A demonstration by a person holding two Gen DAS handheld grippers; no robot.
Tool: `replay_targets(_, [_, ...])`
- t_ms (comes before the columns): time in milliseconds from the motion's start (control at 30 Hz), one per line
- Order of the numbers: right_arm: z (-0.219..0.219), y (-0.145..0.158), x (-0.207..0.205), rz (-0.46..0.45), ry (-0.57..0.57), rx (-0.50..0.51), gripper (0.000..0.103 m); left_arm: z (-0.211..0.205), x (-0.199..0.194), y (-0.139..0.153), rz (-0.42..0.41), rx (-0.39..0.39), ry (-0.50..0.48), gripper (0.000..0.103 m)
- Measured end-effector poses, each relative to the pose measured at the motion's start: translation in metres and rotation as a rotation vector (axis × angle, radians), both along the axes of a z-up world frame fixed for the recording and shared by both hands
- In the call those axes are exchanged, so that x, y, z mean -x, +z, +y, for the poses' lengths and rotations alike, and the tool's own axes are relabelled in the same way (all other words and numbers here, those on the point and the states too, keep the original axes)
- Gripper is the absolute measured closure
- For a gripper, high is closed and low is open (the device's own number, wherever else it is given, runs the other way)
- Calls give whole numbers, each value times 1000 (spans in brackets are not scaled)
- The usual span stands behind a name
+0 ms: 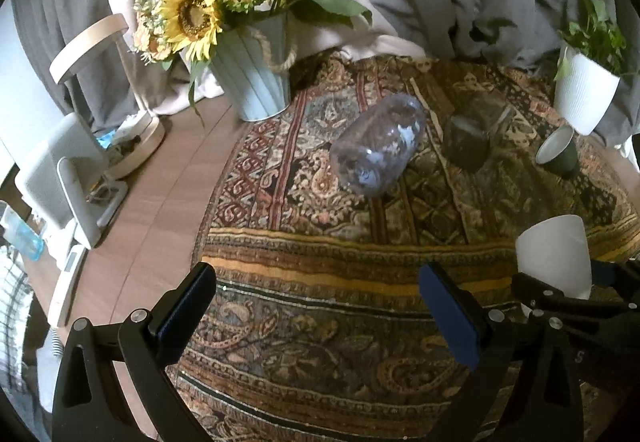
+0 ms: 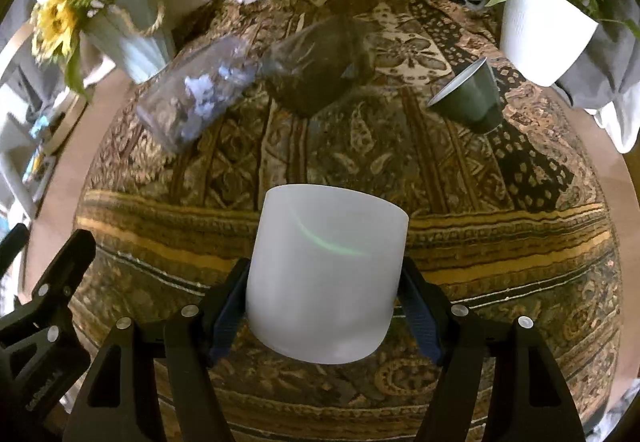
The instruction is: Flip cup upside down
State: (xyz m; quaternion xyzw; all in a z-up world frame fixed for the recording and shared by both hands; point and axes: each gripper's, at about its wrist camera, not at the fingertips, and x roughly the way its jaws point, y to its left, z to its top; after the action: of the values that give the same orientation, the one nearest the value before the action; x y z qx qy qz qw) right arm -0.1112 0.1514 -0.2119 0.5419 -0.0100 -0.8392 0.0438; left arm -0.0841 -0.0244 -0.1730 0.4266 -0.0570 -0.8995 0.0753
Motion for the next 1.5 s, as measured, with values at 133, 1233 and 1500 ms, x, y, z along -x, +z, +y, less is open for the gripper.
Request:
replay_targets(133, [-2,-7,-5,-20,40,-18,32,2,-5,-5,-9,11,7,0])
replay_targets(1233, [88,137,-91,386,-153,104,16,55,-58,113,191,-154,-75,0])
replay_targets(1500, [105,175,-118,543,-167,108,11,70,-73,150,304,-167,-85,0])
